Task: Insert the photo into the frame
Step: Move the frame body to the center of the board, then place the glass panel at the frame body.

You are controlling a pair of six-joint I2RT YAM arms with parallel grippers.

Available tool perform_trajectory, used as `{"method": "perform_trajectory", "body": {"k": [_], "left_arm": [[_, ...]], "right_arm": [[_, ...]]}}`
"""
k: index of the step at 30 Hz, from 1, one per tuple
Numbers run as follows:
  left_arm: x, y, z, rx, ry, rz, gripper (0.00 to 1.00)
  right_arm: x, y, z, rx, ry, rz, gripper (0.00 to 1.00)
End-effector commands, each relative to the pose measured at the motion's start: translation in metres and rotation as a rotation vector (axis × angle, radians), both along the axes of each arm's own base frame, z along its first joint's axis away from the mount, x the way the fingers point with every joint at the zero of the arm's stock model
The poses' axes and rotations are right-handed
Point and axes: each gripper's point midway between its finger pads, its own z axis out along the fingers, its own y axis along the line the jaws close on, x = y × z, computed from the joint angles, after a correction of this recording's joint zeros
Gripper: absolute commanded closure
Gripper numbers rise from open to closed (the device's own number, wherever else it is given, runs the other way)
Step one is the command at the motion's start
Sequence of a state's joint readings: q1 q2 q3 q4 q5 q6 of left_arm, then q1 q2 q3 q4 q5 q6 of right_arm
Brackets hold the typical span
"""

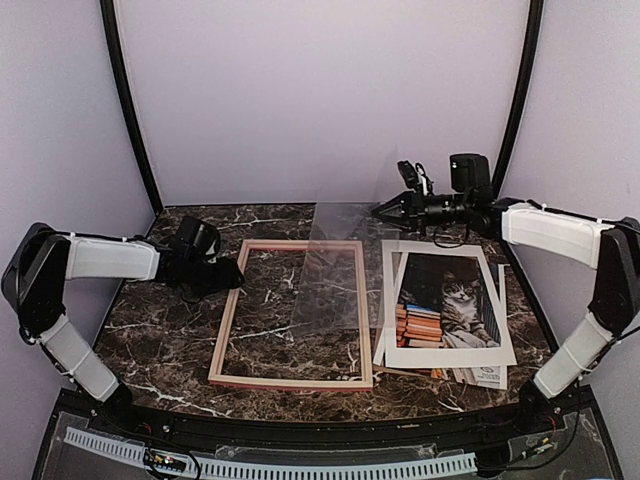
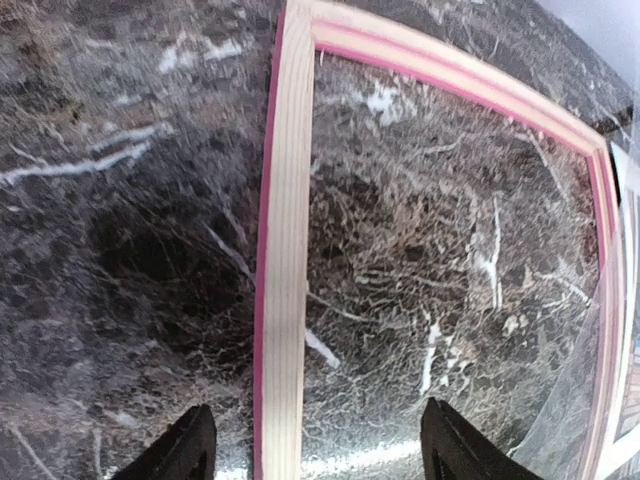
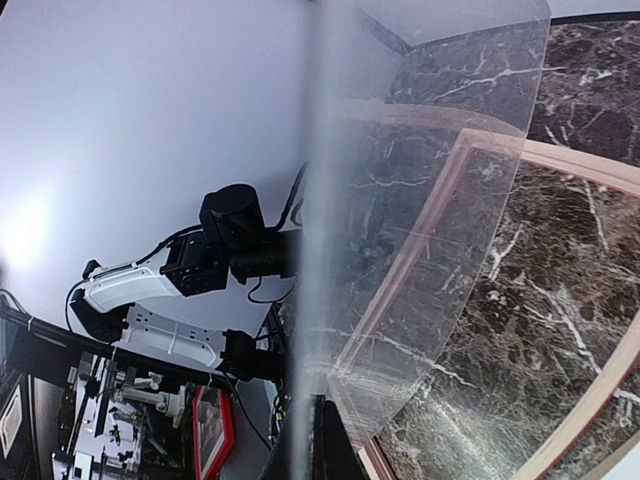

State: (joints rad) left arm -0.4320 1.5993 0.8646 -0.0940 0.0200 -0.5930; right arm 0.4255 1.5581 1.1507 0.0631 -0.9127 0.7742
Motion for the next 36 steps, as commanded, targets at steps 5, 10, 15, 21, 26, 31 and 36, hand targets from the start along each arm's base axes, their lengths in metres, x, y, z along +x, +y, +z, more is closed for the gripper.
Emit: {"method": "perform_trajectory", "body": {"k": [5, 10, 15, 21, 26, 31, 36], "left_arm": [[0.016, 0.074, 0.076, 0.071, -0.185, 0.180, 0.21], [0.012, 0.112, 0.114, 0.115, -0.290, 0.274, 0.16], [0.009, 0.123, 0.130, 0.166, -0.329, 0.285, 0.14], [0.008, 0.117, 0.116, 0.160, -0.293, 0.253, 0.13], [0.009, 0.110, 0.103, 0.147, -0.265, 0.211, 0.09], [0.010, 0.102, 0.092, 0.127, -0.244, 0.173, 0.07], [0.011, 0.090, 0.084, 0.088, -0.228, 0.129, 0.05]], "right_arm": [[-0.018, 0.074, 0.051, 0.142, -0.074, 0.124, 1.00], [-0.035, 0.118, 0.057, 0.194, -0.049, 0.210, 1.00], [-0.024, 0.134, 0.014, 0.207, 0.083, 0.185, 1.00], [-0.009, 0.136, -0.078, 0.109, 0.256, 0.108, 1.00], [0.001, 0.120, -0.136, -0.005, 0.312, 0.025, 1.00], [0.004, 0.100, -0.170, -0.100, 0.329, -0.022, 1.00], [0.003, 0.089, -0.189, -0.183, 0.331, -0.033, 1.00]]}}
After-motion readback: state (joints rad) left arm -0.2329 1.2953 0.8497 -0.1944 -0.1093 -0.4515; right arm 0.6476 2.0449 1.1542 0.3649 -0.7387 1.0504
